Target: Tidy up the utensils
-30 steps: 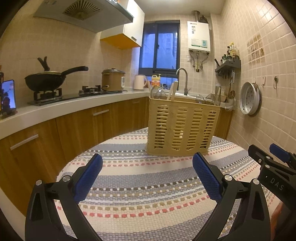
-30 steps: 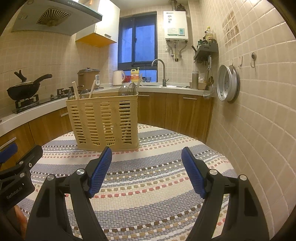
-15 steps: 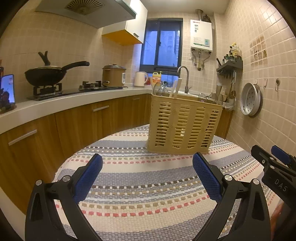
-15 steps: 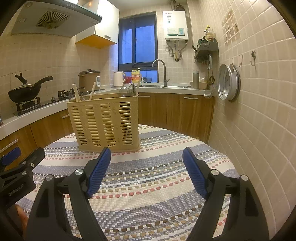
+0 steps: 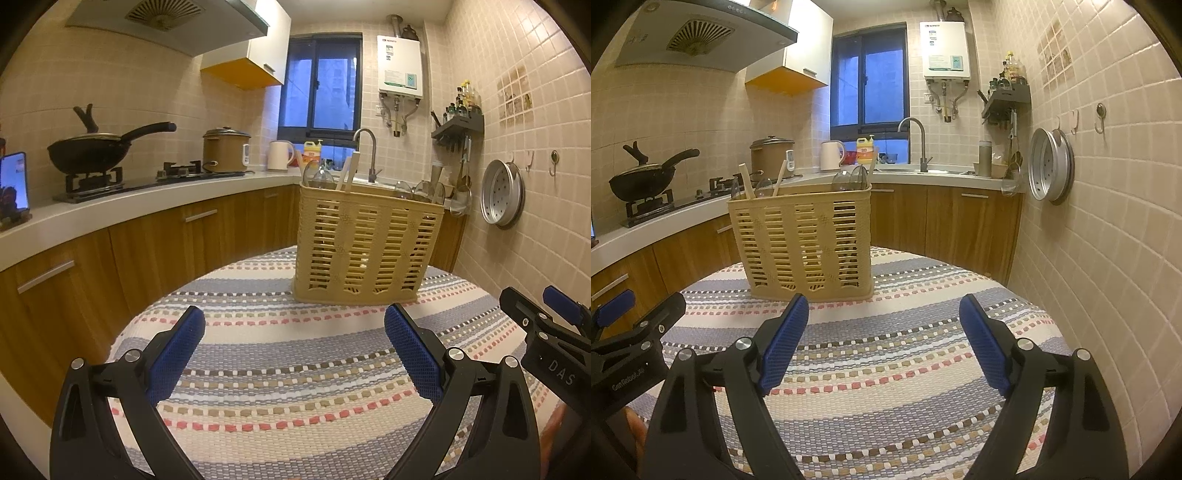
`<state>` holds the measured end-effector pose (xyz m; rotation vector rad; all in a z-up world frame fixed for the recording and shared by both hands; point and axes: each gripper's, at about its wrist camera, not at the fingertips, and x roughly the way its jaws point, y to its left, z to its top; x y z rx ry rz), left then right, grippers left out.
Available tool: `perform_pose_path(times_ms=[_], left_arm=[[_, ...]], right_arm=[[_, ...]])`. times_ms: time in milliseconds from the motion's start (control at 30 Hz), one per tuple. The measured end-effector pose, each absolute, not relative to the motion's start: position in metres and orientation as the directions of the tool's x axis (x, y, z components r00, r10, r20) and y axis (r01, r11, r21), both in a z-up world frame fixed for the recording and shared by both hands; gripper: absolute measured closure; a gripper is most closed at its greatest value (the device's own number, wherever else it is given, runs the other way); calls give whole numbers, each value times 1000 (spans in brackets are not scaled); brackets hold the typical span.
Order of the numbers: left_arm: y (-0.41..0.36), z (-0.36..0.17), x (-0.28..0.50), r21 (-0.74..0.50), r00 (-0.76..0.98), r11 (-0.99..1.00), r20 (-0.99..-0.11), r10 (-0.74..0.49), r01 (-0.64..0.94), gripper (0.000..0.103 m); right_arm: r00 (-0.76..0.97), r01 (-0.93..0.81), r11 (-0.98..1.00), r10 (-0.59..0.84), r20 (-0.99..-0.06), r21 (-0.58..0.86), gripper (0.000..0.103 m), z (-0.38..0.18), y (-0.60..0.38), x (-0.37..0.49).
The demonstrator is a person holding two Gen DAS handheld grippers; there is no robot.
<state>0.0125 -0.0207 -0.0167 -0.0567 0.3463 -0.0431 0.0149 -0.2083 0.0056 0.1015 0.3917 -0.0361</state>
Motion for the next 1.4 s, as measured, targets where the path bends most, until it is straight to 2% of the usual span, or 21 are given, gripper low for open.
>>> perform_pose_path(times_ms=[1400], left_arm=[[-19, -17, 12, -56, 942, 998, -331, -48, 31, 8]], right_arm=[[923, 51, 993, -6, -385, 106, 23, 7, -208, 15]])
